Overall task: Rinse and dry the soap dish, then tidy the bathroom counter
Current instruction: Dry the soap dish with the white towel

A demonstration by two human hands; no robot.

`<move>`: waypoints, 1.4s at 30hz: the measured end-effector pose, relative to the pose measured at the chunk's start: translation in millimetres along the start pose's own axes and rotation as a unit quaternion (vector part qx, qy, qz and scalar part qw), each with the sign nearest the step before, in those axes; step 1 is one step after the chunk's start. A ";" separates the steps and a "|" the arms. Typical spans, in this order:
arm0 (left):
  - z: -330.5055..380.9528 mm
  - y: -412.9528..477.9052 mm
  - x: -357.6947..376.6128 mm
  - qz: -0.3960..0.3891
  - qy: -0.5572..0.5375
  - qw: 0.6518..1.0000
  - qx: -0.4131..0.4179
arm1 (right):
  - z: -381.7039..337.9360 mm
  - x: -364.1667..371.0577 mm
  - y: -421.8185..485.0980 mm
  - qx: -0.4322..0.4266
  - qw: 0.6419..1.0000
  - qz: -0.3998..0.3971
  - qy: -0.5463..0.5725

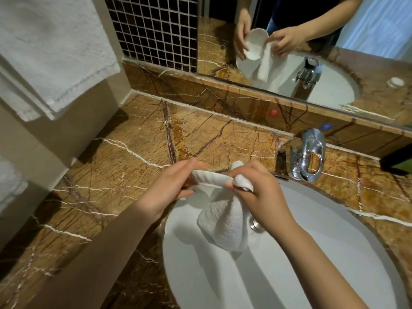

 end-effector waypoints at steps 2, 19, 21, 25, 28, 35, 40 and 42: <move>-1.3 -6.2 -1.0 -0.029 0.010 0.999 0.041 | 4.1 -4.2 3.3 0.040 0.997 -0.008 0.065; 4.4 3.5 6.8 0.082 0.075 0.986 0.125 | -7.6 -2.1 7.6 0.113 0.974 0.105 0.164; 8.3 4.7 11.3 0.071 0.067 0.987 0.129 | -26.2 8.9 6.6 -0.005 0.995 0.075 0.060; 11.5 5.0 13.2 0.089 0.036 0.986 0.136 | -25.2 19.6 8.7 -0.047 0.995 0.067 -0.064; 7.2 2.0 14.0 0.104 -0.052 0.987 0.108 | -17.9 18.7 9.5 -0.027 0.993 0.108 -0.027; -0.1 1.7 19.9 0.156 -0.219 0.961 0.064 | -6.8 20.1 13.2 0.022 0.989 0.140 0.037; 0.6 2.8 24.1 0.154 -0.306 0.937 0.074 | -4.4 24.6 11.3 0.048 0.979 0.161 0.112; 0.0 3.1 23.0 0.109 -0.306 0.943 0.071 | -3.4 23.4 12.4 0.055 0.978 0.160 0.121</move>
Point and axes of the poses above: each hand's wrist, its own y-axis towards the middle knuckle, its own x-axis out of the palm, z = x × y, the point moved 2 cm from there along y, towards the middle knuckle, and after that the axes turned 2 degrees about x, right-handed, at the moved point
